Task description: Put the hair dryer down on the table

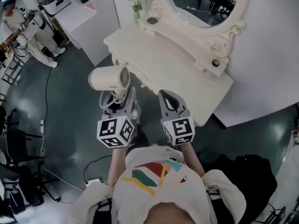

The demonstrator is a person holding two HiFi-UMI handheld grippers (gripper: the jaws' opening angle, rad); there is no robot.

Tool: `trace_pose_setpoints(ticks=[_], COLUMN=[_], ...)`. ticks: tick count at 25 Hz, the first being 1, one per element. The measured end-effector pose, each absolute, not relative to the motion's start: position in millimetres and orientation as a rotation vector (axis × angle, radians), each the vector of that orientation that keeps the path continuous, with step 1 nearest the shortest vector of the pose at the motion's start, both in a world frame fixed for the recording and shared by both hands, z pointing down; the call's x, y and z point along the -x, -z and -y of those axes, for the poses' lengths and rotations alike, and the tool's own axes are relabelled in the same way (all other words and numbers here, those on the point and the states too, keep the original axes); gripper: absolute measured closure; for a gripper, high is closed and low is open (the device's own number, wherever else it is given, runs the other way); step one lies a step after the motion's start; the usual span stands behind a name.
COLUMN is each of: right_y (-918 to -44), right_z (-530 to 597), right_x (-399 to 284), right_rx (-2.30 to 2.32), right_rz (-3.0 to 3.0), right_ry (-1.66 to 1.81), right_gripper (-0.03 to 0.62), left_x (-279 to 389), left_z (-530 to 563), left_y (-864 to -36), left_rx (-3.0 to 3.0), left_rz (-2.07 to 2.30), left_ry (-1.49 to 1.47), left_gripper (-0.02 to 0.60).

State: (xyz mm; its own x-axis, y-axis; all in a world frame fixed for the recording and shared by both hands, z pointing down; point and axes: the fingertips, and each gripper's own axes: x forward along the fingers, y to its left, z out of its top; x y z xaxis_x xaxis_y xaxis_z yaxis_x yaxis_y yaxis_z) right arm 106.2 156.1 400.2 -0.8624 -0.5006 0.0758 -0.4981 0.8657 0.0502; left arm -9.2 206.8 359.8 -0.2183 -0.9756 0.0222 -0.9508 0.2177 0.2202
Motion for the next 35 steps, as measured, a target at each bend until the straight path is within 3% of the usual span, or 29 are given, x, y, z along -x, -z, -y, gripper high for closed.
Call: trace_pose_setpoints(ticks=[23,35], right_y=[-423,-410], right_z=[-82,3], right_x=[-51,19], right_rx=[-0.834,-0.869], right_rz=[2.867,2.84], right_ry=[-0.006,-0.008], right_gripper=[0.594,0.594], left_x=[71,134], left_z=[-122,-32], left_y=[-381,-383], left_rx=[-1.869,-1.905], left_rz=[2.241,2.161], left_ry=[0.252,0.259], left_gripper=[0.357,0.357])
